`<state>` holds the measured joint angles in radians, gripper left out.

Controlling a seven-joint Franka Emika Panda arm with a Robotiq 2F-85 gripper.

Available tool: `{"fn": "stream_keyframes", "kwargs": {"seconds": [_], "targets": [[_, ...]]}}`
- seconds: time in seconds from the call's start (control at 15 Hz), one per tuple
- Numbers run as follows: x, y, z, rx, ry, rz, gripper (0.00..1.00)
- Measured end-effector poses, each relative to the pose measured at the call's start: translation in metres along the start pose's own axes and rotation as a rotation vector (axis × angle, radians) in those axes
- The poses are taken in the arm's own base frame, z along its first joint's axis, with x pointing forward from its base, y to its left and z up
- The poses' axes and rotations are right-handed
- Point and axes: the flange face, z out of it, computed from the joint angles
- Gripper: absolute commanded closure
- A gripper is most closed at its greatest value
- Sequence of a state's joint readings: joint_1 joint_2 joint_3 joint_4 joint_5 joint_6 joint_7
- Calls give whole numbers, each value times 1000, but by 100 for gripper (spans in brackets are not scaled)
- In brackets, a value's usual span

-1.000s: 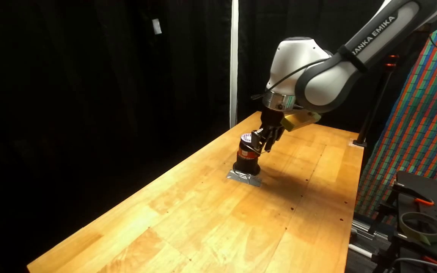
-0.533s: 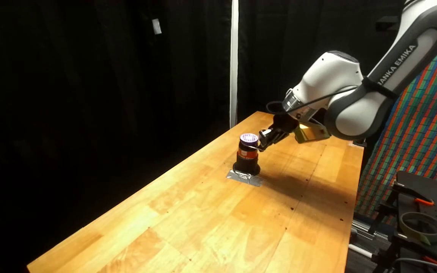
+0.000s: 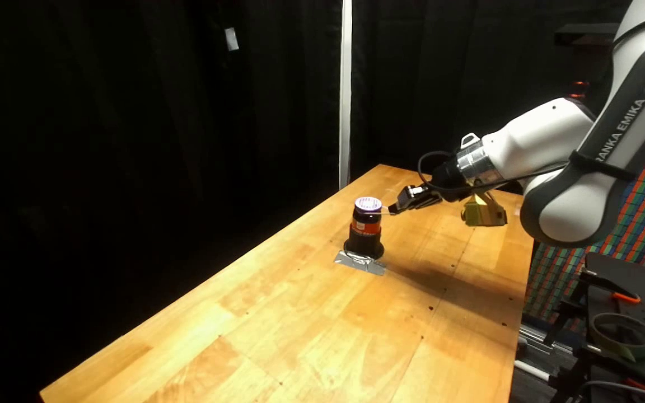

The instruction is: Put the elastic around the bottle

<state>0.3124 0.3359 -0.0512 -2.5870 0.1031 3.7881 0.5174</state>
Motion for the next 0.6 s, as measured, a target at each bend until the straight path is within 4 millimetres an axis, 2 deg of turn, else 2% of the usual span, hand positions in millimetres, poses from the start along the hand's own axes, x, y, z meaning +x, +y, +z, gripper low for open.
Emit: {"fn": "stream_keyframes", "kwargs": {"seconds": [0.27,0.6], "targets": [[-14,-7,-17,94,94,16,90],[-26,1,-17,126,165,-4,90]]}}
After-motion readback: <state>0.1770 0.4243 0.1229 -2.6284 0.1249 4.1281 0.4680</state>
